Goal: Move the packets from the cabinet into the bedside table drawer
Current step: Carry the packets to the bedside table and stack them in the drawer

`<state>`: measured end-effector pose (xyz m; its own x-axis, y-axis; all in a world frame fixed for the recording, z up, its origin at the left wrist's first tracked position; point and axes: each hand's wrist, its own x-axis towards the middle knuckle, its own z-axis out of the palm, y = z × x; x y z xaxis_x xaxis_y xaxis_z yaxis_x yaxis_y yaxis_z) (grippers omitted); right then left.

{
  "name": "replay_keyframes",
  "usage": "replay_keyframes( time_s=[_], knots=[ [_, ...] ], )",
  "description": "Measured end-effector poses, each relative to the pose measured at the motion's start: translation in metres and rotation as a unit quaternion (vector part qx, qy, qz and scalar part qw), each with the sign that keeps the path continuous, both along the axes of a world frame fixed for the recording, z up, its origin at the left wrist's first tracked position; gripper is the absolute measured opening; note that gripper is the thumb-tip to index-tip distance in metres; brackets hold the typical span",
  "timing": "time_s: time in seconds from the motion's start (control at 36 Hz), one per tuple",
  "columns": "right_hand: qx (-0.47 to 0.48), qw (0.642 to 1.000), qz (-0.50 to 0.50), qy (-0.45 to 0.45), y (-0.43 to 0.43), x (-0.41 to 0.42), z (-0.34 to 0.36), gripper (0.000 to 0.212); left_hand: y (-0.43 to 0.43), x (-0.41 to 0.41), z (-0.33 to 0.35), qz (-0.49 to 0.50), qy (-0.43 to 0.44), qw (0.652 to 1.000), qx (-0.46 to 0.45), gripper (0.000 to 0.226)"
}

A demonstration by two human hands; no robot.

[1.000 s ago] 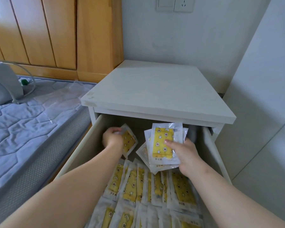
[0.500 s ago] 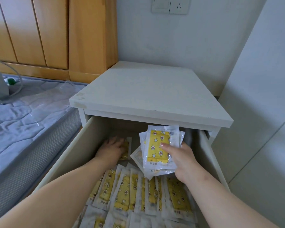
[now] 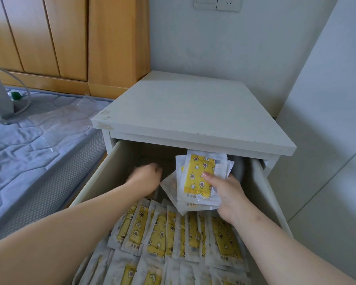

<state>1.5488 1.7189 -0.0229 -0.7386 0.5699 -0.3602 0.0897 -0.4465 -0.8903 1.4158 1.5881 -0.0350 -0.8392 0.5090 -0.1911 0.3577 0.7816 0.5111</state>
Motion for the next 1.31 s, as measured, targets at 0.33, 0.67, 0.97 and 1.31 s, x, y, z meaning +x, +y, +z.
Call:
replay_keyframes(
  time_s=[0.33, 0.67, 0.97, 1.31],
  knots=[
    [-0.067, 0.998, -0.001, 0.021, 0.003, -0.003, -0.003, 0.024, -0.01, 0.008, 0.015, 0.039, -0.301, 0.923, 0.236, 0.014],
    [-0.034, 0.997, -0.068, -0.01, 0.012, -0.036, -0.026, 0.027, -0.007, -0.011, -0.015, -0.097, 0.29, 0.951, -0.053, 0.029],
    [-0.006, 0.997, -0.057, -0.058, 0.023, -0.065, -0.049, 0.026, 0.012, -0.022, -0.047, -0.166, 0.023, 0.974, -0.154, 0.03],
    [-0.022, 0.996, -0.024, -0.077, 0.006, -0.092, -0.059, 0.029, 0.019, -0.033, -0.032, 0.131, -0.249, 0.954, 0.107, 0.025]
  ],
)
